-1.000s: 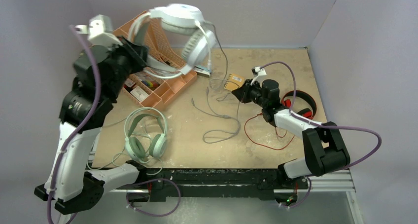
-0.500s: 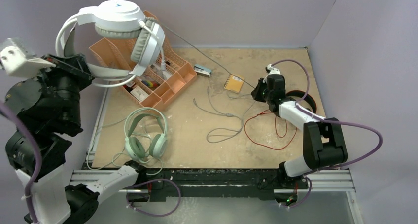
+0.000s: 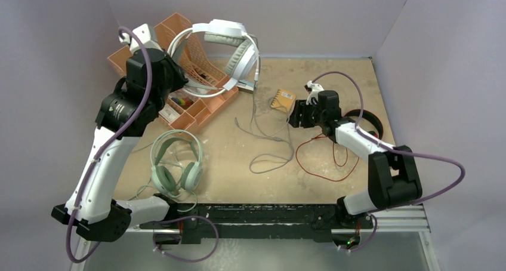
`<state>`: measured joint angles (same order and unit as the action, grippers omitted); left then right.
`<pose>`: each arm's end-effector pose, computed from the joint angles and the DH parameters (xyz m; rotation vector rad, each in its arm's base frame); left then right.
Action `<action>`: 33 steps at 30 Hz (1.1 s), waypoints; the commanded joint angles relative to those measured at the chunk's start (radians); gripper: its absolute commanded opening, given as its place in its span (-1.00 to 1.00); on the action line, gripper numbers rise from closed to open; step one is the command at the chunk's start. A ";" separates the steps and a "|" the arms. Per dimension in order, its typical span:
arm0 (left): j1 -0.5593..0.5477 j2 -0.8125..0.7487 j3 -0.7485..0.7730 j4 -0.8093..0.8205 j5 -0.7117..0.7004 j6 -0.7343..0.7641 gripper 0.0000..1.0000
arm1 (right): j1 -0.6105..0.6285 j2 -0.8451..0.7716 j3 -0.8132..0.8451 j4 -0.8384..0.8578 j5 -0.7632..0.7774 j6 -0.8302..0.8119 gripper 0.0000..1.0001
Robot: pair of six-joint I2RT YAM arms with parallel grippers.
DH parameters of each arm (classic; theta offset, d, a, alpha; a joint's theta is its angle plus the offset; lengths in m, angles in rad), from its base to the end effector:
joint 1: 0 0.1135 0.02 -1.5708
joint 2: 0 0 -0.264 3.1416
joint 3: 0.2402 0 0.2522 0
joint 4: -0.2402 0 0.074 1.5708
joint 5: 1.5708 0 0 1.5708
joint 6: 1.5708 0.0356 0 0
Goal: Wrap the headphones
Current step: Wrap the headphones cable around the headphones.
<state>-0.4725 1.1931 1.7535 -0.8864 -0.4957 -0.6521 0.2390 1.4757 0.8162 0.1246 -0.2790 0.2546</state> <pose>0.1840 -0.0750 0.5062 -0.4971 1.8004 -0.3096 0.3070 0.0849 0.2185 -0.1539 2.1326 0.5869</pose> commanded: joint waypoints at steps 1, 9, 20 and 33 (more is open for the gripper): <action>0.003 -0.012 0.046 0.130 0.065 -0.047 -1.00 | 0.003 -0.122 -0.007 -0.019 -0.046 -0.035 0.27; 0.003 0.026 0.114 0.119 0.036 -0.023 -1.00 | 0.003 -0.216 0.021 -0.269 0.333 0.044 0.80; 0.003 0.014 0.150 0.120 0.130 -0.031 -1.00 | 0.074 -0.321 -0.086 0.263 -0.333 -0.151 0.97; 0.003 0.022 0.289 0.121 0.332 -0.069 -1.00 | 0.102 -0.071 -0.128 0.745 -0.356 -0.029 0.88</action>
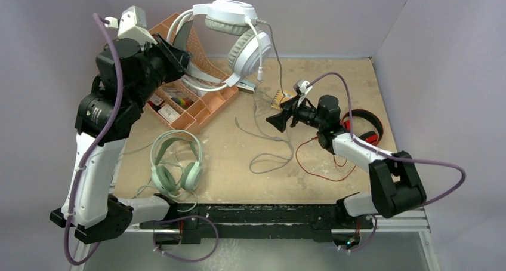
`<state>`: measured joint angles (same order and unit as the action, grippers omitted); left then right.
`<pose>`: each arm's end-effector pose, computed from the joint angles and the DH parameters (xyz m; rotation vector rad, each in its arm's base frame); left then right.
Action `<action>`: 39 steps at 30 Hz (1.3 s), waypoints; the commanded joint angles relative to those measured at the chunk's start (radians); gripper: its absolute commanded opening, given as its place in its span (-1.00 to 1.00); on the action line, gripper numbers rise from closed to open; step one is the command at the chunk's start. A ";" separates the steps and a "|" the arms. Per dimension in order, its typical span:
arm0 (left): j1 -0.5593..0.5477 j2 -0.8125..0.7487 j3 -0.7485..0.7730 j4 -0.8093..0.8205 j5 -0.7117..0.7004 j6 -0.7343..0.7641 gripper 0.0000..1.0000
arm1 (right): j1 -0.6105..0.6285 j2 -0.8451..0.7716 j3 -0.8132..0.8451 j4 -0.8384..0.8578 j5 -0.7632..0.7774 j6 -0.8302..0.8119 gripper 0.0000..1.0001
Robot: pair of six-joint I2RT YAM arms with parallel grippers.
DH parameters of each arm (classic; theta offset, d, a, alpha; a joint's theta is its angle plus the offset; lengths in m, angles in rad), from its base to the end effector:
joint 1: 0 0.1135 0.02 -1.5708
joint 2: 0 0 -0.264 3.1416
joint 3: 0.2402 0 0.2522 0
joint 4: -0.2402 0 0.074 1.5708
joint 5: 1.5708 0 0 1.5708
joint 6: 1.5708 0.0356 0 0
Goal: Wrap the headphones
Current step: Wrap the headphones cable around the headphones.
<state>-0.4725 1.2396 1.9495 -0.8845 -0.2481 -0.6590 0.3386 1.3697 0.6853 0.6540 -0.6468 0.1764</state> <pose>0.1711 -0.0776 0.5495 -0.3492 1.7452 -0.6098 0.2733 0.1190 0.2607 -0.6443 1.5435 0.9085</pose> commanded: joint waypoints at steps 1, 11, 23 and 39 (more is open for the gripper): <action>0.003 -0.025 0.103 0.118 0.094 -0.064 -1.00 | 0.003 0.058 0.013 0.233 0.013 0.066 0.84; 0.003 -0.029 0.129 0.108 0.111 -0.067 -1.00 | -0.001 0.046 -0.016 0.351 -0.014 0.158 0.49; 0.003 -0.062 0.037 0.179 0.209 -0.046 -1.00 | -0.049 0.005 -0.019 0.351 -0.077 0.212 -0.48; 0.002 -0.041 -0.365 0.518 0.966 0.136 -1.00 | -0.079 -0.329 0.115 -0.284 -0.098 -0.036 -1.00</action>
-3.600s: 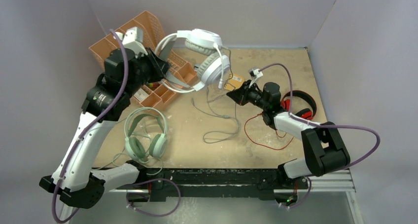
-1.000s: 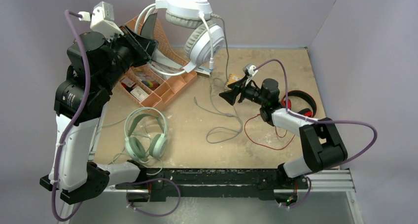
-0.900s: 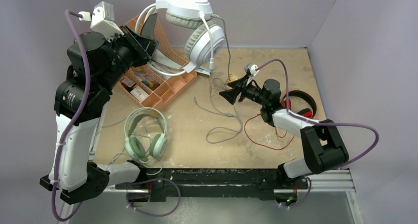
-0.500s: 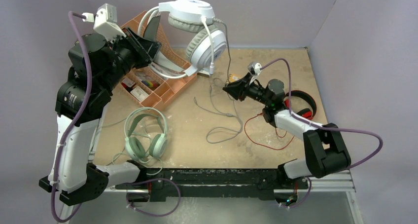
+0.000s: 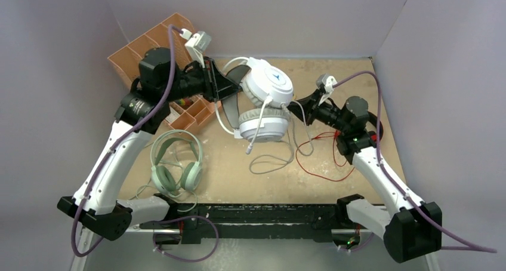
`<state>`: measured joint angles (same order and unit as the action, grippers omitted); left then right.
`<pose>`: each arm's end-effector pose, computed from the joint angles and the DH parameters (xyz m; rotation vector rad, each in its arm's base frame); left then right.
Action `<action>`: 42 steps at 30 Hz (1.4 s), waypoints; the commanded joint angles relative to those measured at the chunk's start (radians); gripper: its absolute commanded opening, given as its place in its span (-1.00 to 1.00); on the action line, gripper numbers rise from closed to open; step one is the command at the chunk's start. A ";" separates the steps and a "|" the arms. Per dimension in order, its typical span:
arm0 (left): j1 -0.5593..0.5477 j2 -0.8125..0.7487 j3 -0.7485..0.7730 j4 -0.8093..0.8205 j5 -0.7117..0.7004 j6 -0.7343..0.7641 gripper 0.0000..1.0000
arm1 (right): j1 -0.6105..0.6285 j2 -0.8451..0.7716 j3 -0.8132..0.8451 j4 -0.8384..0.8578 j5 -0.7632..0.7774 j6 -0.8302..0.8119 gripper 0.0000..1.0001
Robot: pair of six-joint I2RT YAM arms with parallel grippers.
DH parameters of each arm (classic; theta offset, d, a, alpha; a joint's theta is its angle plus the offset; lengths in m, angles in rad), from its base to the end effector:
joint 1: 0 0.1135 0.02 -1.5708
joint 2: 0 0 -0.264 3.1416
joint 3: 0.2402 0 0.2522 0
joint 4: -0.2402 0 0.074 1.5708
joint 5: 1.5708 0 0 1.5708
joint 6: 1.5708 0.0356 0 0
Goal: Wrap the headphones
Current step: Wrap the headphones cable around the headphones.
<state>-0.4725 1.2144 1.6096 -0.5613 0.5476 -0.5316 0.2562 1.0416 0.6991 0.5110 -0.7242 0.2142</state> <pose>0.1998 -0.1229 0.4933 0.3787 1.8324 -1.1896 0.2231 0.0828 0.3325 -0.6457 1.3618 0.8861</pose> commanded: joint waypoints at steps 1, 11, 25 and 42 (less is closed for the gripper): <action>0.000 -0.014 -0.038 0.206 0.181 0.007 -1.00 | 0.003 0.012 0.123 -0.160 -0.047 -0.077 -1.00; -0.277 0.035 -0.019 -0.146 0.015 0.396 -1.00 | 0.005 0.235 0.426 -0.487 -0.100 -0.085 -1.00; -0.607 0.060 -0.233 -0.124 -0.680 0.516 -1.00 | 0.009 0.386 0.642 -0.844 -0.023 -0.089 -1.00; -0.707 0.024 -0.501 0.148 -1.348 0.372 -1.00 | 0.008 0.323 0.737 -0.964 0.009 -0.092 -1.00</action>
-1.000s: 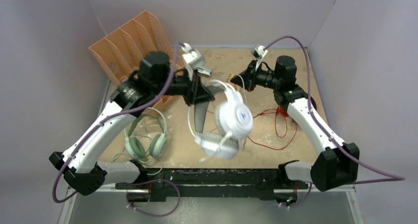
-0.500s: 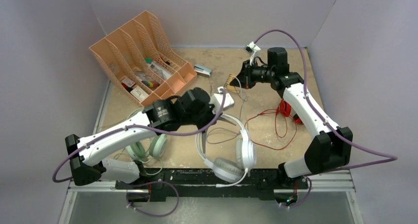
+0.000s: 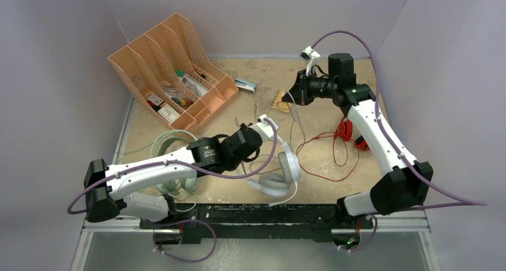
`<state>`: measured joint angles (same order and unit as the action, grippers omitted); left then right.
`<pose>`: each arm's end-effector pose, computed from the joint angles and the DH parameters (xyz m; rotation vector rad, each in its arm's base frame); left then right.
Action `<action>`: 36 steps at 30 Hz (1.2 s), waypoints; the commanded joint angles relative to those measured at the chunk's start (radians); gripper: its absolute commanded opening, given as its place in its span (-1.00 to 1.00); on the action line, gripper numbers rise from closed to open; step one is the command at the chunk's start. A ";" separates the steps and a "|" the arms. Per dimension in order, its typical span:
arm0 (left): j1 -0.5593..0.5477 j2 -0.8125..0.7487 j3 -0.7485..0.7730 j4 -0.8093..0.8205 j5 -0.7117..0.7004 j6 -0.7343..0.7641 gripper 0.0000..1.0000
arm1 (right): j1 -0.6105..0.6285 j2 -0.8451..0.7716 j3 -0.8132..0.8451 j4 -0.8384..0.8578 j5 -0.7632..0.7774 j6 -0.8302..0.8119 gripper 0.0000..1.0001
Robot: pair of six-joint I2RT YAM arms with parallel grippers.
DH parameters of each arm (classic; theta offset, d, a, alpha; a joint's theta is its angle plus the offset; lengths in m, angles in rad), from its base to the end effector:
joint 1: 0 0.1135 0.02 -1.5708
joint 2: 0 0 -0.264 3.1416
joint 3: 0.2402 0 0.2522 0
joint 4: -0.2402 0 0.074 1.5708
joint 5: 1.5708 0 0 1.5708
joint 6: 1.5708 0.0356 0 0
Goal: Wrap the headphones
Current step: Wrap the headphones cable around the headphones.
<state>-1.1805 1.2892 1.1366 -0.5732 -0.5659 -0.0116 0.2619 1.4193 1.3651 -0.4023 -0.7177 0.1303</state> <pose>0.1225 -0.2477 0.3201 0.9507 1.9458 -0.0253 0.3016 0.1051 0.3767 -0.5934 1.9503 0.9713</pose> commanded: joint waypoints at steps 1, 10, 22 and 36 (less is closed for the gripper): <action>0.001 -0.049 -0.037 0.156 -0.268 -0.175 -1.00 | 0.003 -0.060 0.088 -0.068 0.005 -0.009 -1.00; 0.003 -0.206 -0.148 0.229 -0.221 -0.303 -1.00 | 0.005 -0.093 0.109 -0.097 0.174 -0.007 -1.00; 0.388 -0.438 -0.138 0.286 0.414 -0.558 -1.00 | -0.005 -0.202 -0.102 0.074 0.290 0.050 -1.00; 0.573 -0.207 0.044 0.647 1.036 -0.978 -1.00 | -0.113 -0.146 -0.279 0.313 0.228 0.181 -1.00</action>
<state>-0.6216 1.0744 1.1530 -0.2447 0.2363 -0.7486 0.1711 1.2472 1.1019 -0.2840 -0.4129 0.2382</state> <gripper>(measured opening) 0.082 0.012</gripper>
